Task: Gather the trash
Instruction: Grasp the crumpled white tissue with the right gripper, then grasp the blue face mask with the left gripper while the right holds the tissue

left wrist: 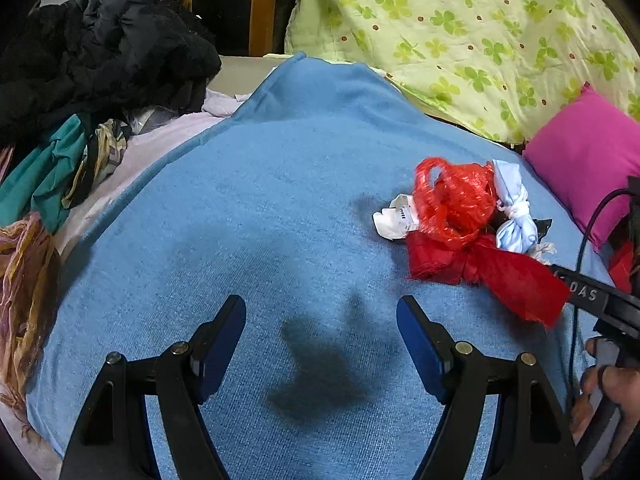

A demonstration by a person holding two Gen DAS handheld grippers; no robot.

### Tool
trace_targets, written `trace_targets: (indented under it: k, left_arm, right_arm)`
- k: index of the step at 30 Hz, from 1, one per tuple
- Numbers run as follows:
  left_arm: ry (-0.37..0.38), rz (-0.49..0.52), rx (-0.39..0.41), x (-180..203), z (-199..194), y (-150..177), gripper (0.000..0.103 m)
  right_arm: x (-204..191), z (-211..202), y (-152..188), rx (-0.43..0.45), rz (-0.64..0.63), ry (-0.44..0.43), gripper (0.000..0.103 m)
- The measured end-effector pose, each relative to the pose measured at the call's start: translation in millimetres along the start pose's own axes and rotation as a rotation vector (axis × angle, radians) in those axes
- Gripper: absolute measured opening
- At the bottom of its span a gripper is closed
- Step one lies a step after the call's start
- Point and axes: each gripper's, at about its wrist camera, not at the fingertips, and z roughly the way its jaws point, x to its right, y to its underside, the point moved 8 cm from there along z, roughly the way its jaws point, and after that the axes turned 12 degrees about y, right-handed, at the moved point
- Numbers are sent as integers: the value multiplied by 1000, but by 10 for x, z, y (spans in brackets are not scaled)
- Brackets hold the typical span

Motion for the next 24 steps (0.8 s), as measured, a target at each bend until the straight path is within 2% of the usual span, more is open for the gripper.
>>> trace_targets:
  k: [6,14,16,20,24]
  left_arm:
    - [-12,12,1,24,5,21,78]
    - [-35,53,15,93,-22,75,78]
    - [-37,67,56,118,-119,45,78]
    - [-48,69,188,173,-502,-180,78]
    - [3,94,205,485,-665,-472,78]
  right_arm:
    - [24,-250,72,30,-38,16,44]
    - [362,-820,562,69,21,15,44]
    - [444,-935,646,86,41,10,44]
    - [549,-1139,731,160,43,21,44]
    - [548,-1244,664,222,50,3,44]
